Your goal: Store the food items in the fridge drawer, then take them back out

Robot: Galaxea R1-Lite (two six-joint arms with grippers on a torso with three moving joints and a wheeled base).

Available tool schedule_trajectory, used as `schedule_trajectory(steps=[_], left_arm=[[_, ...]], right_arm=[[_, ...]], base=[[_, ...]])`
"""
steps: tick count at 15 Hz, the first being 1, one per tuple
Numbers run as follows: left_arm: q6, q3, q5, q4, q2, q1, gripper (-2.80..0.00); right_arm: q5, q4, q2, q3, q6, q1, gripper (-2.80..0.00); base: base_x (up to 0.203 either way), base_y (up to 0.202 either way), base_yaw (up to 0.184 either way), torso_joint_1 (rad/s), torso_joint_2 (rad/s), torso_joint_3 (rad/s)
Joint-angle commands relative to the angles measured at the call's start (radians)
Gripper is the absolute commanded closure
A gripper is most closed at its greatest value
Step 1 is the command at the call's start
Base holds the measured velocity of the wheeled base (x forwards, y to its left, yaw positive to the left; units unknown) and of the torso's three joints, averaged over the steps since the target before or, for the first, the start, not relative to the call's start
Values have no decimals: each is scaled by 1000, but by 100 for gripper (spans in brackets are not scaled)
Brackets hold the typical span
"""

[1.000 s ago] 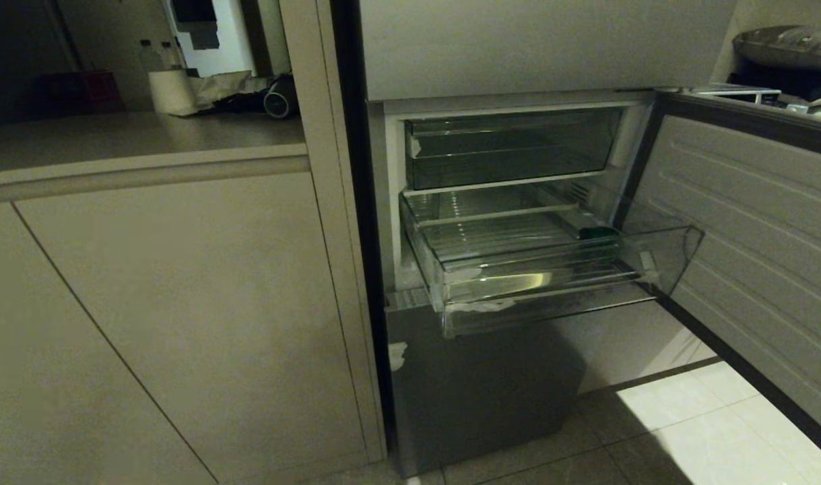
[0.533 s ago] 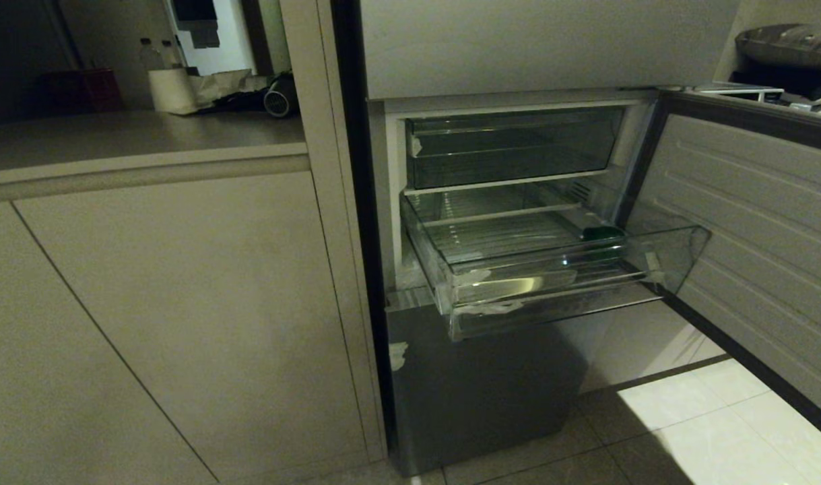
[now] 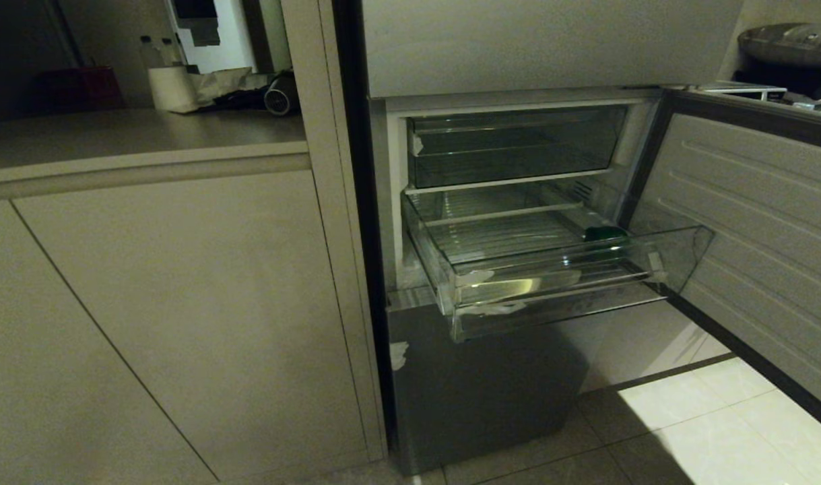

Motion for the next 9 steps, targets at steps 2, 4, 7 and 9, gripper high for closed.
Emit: schedule_trajectory(steps=[2,4,7,9], left_arm=[[0,0,0,0,2,0,0],[0,0,0,0,2,0,0],[0,0,0,0,2,0,0],[0,0,0,0,2,0,0]], right_arm=[[1,-1,10,-32,-1,-62,0],[3,-1,17,-47,-2,-83,0],[16,1,17,-59,-1,-101,0],[27,2,14,-98,-1,-120,0]], base=[[0,0,0,0,0,0],[0,0,0,0,0,0],[0,0,0,0,0,0],[0,0,0,0,0,0]])
